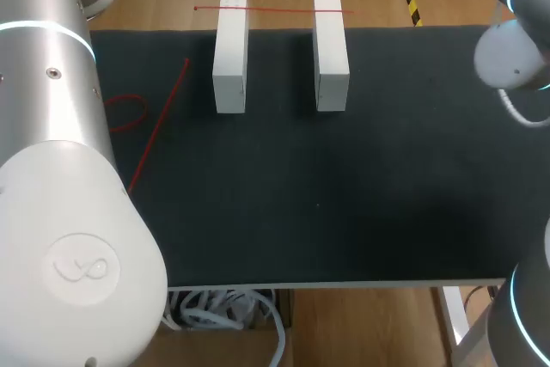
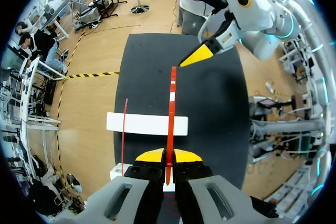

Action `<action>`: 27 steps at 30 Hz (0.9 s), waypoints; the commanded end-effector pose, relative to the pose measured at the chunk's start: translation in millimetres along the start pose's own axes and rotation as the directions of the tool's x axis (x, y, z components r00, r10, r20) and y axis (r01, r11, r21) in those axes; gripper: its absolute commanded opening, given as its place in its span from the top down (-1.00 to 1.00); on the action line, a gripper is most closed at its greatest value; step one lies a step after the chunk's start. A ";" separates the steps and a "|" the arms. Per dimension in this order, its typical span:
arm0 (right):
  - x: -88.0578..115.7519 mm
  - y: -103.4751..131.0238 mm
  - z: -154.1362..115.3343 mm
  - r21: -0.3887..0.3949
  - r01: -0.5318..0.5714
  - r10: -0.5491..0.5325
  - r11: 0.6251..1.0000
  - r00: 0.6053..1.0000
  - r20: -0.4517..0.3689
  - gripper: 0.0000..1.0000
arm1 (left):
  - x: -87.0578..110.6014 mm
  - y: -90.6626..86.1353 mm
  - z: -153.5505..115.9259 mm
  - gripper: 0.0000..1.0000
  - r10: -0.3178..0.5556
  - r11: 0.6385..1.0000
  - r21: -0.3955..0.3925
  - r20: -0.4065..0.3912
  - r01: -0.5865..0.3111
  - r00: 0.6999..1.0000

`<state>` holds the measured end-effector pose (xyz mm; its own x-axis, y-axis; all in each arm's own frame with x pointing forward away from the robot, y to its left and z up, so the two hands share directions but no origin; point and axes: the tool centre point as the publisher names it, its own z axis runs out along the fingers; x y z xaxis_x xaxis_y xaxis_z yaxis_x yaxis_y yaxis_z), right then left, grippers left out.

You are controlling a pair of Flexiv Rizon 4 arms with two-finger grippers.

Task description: Grab the tape and strap the tape.

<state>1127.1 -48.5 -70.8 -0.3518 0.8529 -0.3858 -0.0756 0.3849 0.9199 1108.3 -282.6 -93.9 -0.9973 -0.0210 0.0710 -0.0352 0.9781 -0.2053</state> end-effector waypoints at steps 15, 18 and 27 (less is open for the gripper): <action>2.8 -2.1 -1.4 -0.003 -0.027 0.027 1.000 1.000 0.016 -1.00 | -3.1 -2.8 -2.9 1.00 -0.001 1.000 -0.010 -0.009 0.001 1.000; 2.8 -2.1 -1.4 -0.003 -0.027 0.027 1.000 1.000 0.016 -1.00 | -3.1 -2.8 -2.9 1.00 -0.001 1.000 -0.010 -0.009 0.001 1.000; 2.8 -2.1 -1.4 -0.003 -0.027 0.027 1.000 1.000 0.016 -1.00 | -3.1 -2.8 -2.9 1.00 -0.001 1.000 -0.010 -0.009 0.001 1.000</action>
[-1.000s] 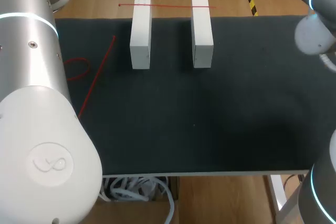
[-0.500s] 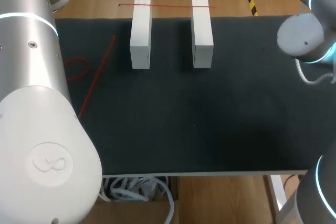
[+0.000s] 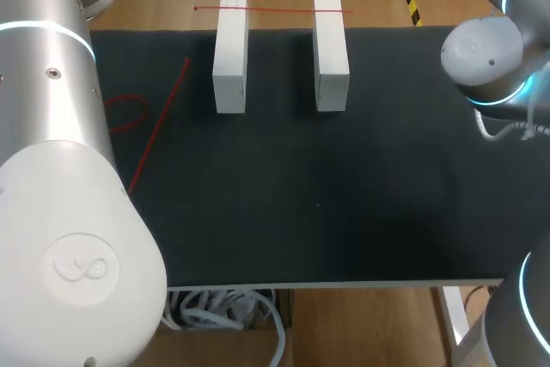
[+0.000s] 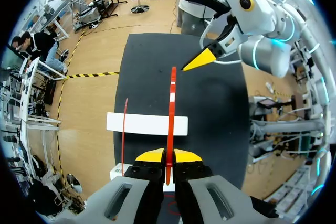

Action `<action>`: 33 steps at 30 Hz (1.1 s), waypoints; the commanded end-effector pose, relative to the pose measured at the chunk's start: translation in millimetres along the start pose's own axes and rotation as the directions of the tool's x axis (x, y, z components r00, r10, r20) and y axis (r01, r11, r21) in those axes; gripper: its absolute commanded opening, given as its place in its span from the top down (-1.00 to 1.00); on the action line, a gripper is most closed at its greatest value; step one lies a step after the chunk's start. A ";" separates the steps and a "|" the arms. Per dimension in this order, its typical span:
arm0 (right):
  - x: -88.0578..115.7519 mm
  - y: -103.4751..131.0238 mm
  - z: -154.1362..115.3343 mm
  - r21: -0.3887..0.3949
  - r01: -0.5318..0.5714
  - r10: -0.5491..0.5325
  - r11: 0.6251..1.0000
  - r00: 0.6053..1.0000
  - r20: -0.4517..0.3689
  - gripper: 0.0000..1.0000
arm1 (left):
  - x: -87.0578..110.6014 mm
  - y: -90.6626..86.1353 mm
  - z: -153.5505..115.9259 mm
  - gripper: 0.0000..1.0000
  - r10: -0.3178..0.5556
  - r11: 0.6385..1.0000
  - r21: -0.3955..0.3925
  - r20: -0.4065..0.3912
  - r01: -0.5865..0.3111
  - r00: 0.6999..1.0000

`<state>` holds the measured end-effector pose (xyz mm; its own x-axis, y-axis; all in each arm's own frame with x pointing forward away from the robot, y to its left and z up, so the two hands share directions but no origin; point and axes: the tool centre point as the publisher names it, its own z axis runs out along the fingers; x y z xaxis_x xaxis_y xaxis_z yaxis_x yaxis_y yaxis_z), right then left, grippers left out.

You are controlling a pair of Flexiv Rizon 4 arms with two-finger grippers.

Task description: Grab the tape and strap the tape.

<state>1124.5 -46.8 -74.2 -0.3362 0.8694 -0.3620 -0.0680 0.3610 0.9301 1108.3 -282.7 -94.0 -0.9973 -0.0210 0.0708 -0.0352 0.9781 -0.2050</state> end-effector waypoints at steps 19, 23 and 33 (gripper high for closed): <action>-0.8 0.1 0.2 -0.001 0.000 0.000 1.000 1.000 -0.003 -1.00 | 14.9 73.0 8.8 1.00 -0.376 0.905 -0.205 0.023 0.372 0.926; -0.8 0.1 0.2 -0.001 0.000 0.000 1.000 1.000 -0.003 -1.00 | 37.1 111.3 6.2 1.00 -0.506 0.825 -0.269 0.036 0.496 0.862; -0.8 0.1 0.2 -0.001 0.000 0.000 1.000 1.000 -0.003 -1.00 | 101.9 208.6 12.8 1.00 -0.824 0.493 -0.382 0.085 0.782 0.561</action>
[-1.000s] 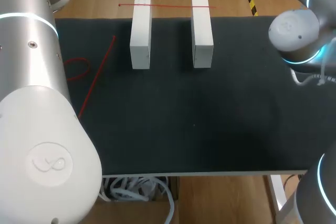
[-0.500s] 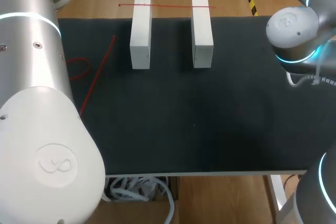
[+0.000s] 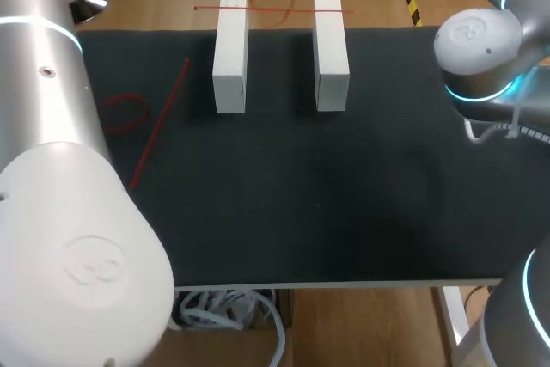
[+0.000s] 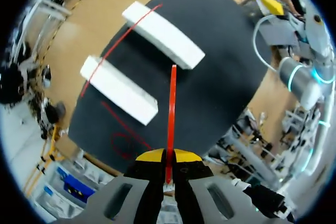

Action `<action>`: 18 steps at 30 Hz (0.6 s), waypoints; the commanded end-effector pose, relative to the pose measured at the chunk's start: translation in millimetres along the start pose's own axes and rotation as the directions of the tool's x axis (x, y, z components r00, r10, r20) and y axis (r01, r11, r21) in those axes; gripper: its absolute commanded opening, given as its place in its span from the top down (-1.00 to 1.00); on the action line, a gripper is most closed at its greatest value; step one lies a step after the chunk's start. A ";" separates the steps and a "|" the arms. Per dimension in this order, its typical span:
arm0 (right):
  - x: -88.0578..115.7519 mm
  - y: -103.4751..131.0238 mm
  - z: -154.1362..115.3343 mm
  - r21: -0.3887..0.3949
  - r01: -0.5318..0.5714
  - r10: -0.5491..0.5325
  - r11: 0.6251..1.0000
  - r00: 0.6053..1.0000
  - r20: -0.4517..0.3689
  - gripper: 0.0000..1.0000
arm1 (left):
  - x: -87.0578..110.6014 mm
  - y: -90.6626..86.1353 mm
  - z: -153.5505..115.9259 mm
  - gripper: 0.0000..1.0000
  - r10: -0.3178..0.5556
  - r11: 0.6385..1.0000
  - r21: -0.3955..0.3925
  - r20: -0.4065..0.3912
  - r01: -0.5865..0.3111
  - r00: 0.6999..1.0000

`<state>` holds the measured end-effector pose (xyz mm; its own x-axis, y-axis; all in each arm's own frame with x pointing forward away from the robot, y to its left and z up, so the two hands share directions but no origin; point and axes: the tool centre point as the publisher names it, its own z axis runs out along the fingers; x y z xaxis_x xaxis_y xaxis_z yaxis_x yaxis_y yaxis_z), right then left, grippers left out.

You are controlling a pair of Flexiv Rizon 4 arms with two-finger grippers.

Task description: Grab the tape and strap the tape.

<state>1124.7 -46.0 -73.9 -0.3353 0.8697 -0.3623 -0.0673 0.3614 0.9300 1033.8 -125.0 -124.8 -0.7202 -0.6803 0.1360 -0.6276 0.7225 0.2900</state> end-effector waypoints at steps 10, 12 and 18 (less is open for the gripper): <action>-1.3 -0.5 -0.2 -0.001 0.000 0.000 1.000 1.000 -0.004 -1.00 | -28.9 122.5 52.0 1.00 -0.457 0.888 -0.114 -0.090 0.446 0.885; -1.3 -0.5 -0.2 -0.001 0.000 0.000 1.000 1.000 -0.004 -1.00 | -32.8 133.4 52.7 1.00 -0.478 0.877 -0.115 -0.096 0.467 0.873; -1.3 -0.5 -0.2 -0.001 0.000 0.000 1.000 1.000 -0.004 -1.00 | -44.3 156.2 57.3 -1.00 -0.538 0.842 -0.141 -0.135 0.521 0.832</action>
<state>1124.9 -46.0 -74.5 -0.3350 0.8698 -0.3623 -0.0687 0.3609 0.9301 959.2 14.9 -137.6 -0.2589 -0.9655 0.0278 -0.8331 0.2378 0.4994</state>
